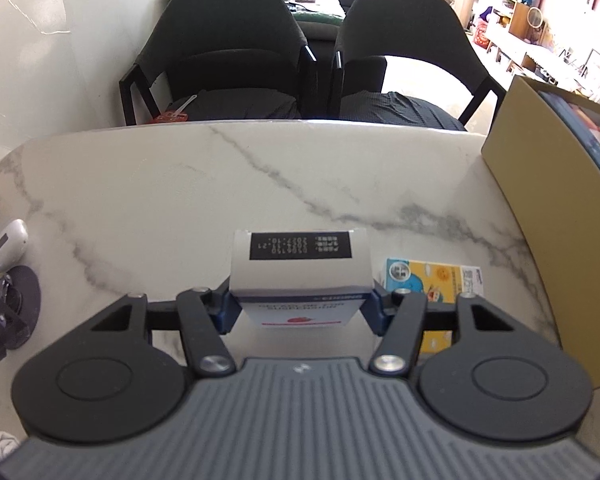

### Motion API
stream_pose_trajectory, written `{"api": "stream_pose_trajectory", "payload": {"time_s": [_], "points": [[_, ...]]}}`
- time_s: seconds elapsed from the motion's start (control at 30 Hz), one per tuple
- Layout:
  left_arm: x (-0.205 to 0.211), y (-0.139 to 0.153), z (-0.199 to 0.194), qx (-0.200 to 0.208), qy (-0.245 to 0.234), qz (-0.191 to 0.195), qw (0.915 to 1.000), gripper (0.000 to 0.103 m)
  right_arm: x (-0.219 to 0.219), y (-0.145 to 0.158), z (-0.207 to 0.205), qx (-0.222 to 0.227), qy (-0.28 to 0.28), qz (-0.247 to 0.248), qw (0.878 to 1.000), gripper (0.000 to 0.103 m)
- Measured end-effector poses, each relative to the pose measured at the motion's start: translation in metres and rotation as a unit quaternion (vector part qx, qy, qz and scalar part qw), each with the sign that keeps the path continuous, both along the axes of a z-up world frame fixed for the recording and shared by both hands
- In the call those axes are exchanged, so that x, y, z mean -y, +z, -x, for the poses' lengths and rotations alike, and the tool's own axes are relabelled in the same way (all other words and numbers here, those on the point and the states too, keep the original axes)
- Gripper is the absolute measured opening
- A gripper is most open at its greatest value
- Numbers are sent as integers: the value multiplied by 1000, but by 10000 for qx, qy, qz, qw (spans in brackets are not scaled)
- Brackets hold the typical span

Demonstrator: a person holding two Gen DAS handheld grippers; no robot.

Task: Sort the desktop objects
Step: 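Grasp the second white strawberry box with the left tool and lift it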

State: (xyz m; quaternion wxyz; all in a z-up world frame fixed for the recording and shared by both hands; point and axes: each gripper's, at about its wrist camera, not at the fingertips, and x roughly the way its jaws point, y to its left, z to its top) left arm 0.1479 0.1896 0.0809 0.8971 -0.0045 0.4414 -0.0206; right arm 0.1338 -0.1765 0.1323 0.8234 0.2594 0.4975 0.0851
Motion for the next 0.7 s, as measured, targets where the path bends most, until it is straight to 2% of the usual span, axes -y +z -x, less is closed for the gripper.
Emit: {"api": "stream_pose_trajectory", "payload": {"time_s": [0.17, 0.47, 0.7], "points": [[-5, 7, 15, -55, 6, 146, 9999, 58, 0, 1, 0, -12, -13, -76, 10000, 100], [3, 13, 54, -153, -284, 244, 9992, 58, 2, 3, 1, -2, -67, -121, 9999, 100], [28, 12, 85, -184, -754, 383, 9962, 58, -8, 4, 1, -13, 38, -71, 10000, 100]]}}
